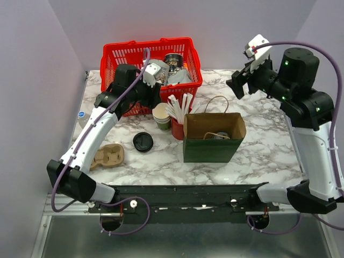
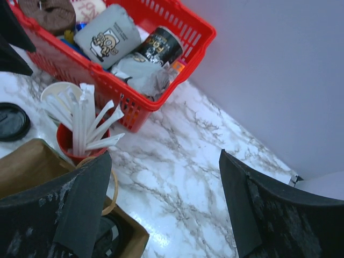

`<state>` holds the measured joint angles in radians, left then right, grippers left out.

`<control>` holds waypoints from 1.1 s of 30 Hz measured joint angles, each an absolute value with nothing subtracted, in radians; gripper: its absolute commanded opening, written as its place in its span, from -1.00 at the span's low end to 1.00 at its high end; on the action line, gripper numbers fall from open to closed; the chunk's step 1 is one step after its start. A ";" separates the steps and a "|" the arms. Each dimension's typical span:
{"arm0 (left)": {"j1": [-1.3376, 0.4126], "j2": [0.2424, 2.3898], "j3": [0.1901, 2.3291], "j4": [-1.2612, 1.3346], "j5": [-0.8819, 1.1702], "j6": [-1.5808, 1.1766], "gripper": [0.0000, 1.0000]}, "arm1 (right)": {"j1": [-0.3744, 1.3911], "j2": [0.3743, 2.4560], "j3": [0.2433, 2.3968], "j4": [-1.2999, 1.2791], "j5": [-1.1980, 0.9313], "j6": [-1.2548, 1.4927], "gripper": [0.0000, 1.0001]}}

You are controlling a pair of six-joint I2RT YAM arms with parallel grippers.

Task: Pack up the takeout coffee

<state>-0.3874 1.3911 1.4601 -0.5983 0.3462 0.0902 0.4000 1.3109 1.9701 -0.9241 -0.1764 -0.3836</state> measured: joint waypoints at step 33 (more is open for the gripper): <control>-0.340 1.520 1.383 -0.567 0.577 -0.218 -0.17 | 0.400 1.250 1.835 -0.841 -0.146 -0.360 0.86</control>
<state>-0.3401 1.5204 1.3830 -0.5667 0.5770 -0.2180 0.4000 1.2499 1.8351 -0.8413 -0.1459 -0.3599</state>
